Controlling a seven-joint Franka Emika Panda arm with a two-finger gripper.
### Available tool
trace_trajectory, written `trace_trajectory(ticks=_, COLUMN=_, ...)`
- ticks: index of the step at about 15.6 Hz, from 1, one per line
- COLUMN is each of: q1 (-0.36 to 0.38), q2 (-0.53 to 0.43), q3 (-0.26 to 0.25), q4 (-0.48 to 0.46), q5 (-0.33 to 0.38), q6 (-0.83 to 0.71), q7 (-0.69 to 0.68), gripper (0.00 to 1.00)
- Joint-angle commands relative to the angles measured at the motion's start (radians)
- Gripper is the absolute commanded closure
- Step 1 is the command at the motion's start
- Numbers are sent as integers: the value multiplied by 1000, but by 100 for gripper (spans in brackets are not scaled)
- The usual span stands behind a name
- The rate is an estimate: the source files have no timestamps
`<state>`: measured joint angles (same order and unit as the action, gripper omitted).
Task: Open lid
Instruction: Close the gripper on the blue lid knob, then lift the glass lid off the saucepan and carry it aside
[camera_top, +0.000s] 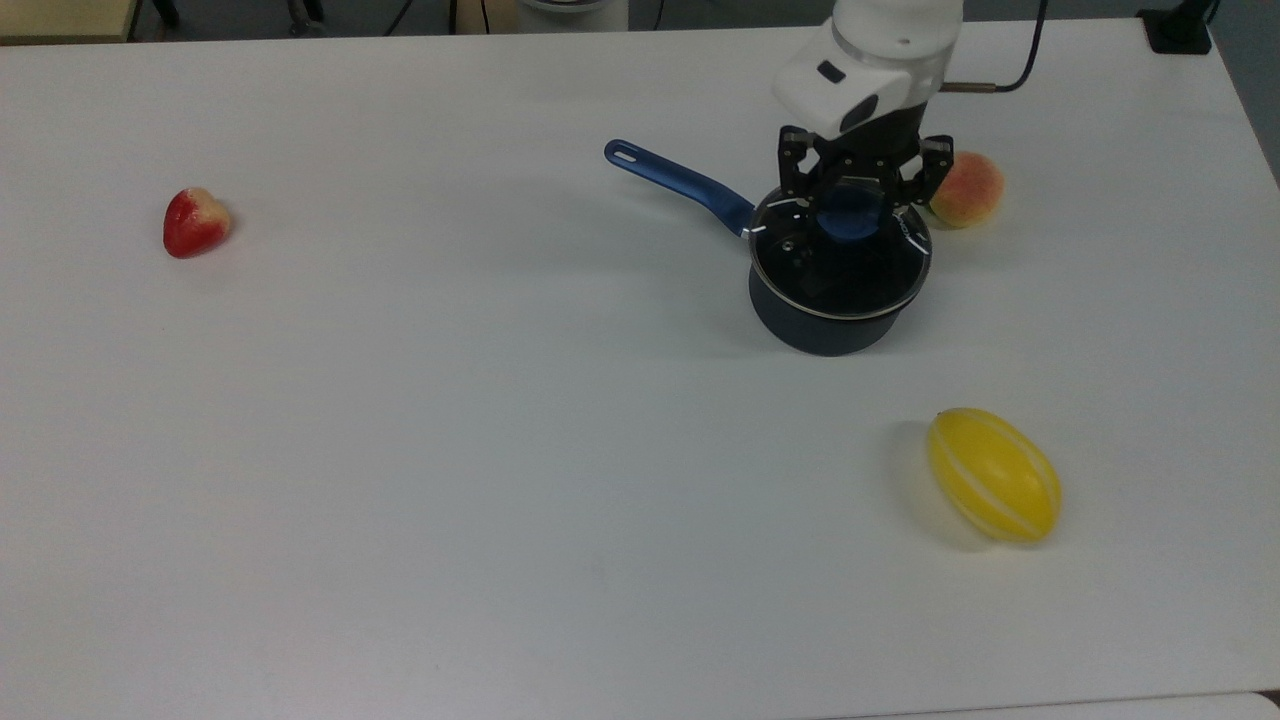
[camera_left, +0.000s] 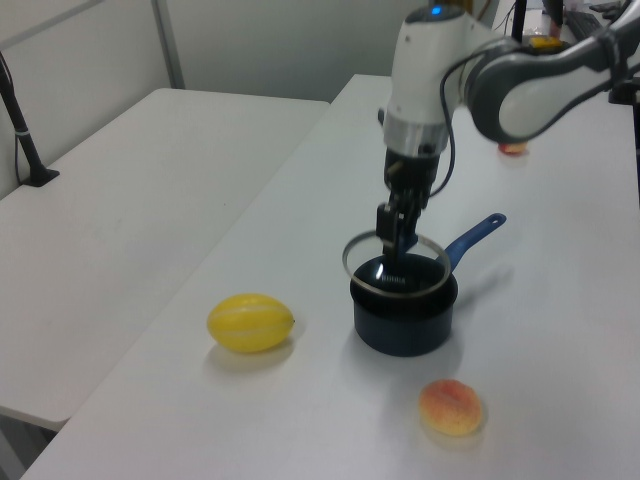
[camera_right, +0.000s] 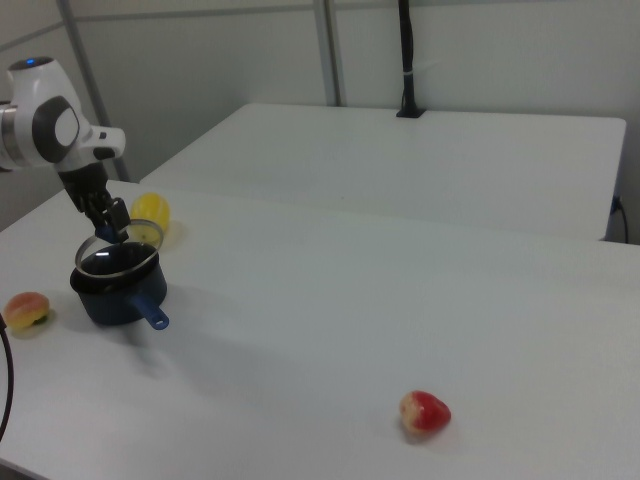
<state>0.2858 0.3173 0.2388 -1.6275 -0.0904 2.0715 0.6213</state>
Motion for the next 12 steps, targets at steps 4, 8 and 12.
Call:
trace_trajectory(ticks=4, q1=-97, q2=-171, q3=-9, q4=-29, q5=21, q6=-189, q7=-256, gripper=100)
trace_trajectory(ticks=8, q1=-129, q2=-248, q3=-102, q4=-28, q5=63, q6=-292, q7=-498, gripper=100)
trace_trajectory(ticks=12, q1=-146, q2=-297, q3=-220, q4=-29, q5=66, q6=-405, q7=-733, gripper=100)
